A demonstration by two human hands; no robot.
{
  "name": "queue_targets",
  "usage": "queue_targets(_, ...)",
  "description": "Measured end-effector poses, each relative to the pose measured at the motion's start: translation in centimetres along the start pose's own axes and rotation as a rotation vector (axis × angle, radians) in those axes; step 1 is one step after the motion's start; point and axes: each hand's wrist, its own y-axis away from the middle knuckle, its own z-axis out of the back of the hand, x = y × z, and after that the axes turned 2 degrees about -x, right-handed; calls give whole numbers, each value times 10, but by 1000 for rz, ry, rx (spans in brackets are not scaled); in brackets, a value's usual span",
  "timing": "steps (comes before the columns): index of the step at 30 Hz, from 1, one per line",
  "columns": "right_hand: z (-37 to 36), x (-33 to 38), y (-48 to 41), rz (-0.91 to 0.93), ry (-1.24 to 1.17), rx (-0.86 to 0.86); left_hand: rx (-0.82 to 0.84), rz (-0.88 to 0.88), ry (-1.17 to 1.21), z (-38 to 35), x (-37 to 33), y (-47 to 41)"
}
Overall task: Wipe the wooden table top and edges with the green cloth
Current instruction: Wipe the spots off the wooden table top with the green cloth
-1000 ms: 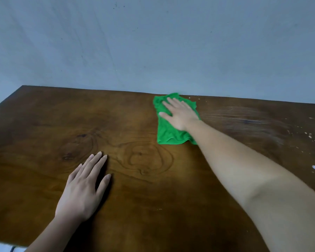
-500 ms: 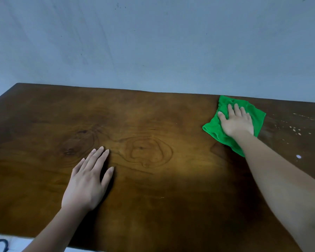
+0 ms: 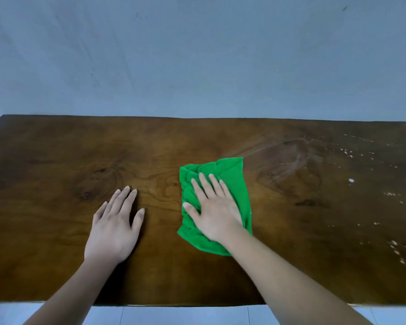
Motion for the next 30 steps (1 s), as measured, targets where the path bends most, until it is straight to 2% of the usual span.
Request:
queue_targets(6, -20, 81, 49, 177, -11, 8, -12, -23, 17, 0, 3, 2)
queue_targets(14, -19, 73, 84, 289, -56, -16, -11, -46, 60, 8, -6, 11)
queue_targets(21, -6, 10, 110, 232, -98, -14, 3, -68, 60, 2, -49, 29)
queue_targets(30, 25, -155, 157, 128, -91, -13, 18, -57, 42, -28, -177, 50)
